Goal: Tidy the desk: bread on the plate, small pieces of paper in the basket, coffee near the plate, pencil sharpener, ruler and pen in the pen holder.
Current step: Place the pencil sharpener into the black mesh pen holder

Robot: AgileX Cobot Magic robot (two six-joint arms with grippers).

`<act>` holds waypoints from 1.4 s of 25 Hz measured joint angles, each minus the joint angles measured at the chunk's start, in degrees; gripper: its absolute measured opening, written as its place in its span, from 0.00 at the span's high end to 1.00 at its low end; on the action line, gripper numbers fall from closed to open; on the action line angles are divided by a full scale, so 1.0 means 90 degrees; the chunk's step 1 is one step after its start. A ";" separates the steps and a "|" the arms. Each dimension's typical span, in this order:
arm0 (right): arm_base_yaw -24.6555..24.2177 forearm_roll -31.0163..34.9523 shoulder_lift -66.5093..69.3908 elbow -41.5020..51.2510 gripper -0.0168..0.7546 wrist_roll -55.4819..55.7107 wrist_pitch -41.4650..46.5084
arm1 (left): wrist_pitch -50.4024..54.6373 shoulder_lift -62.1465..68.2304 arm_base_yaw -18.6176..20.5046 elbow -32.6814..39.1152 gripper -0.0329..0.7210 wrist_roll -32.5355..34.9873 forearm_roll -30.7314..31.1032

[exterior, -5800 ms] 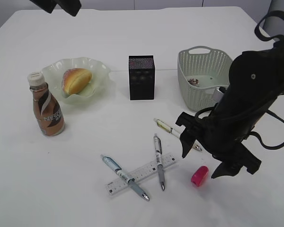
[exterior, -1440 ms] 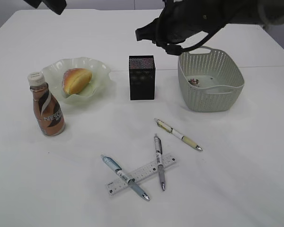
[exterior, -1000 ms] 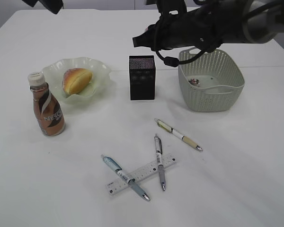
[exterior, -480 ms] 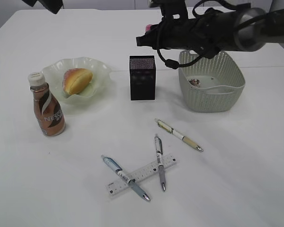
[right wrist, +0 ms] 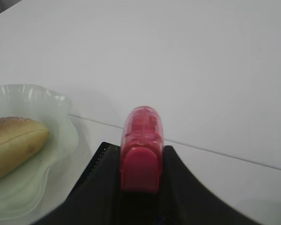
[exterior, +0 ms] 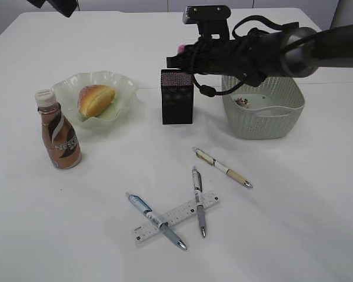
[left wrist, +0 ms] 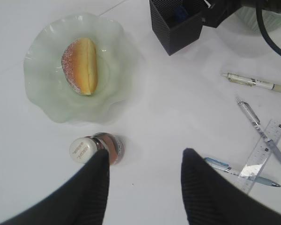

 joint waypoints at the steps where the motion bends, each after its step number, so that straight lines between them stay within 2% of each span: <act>1: 0.0000 0.0000 0.0015 0.0000 0.76 0.0004 -0.0014 | 0.0000 0.0000 0.0000 0.0000 0.48 0.0000 0.0000; 15: 0.0000 -0.0041 0.0040 0.0000 0.75 0.0133 -0.0053 | 0.0000 0.0000 0.0000 0.0000 0.48 0.0000 0.0011; 30: 0.0129 -0.0316 0.0040 0.0000 0.68 0.0147 -0.0053 | 0.0000 0.0000 0.0000 0.0000 0.49 0.0000 0.0011; 35: 0.0129 -0.0340 0.0040 0.0000 0.60 0.0147 -0.0053 | 0.0000 0.0000 0.0000 0.0000 0.49 0.0000 0.0011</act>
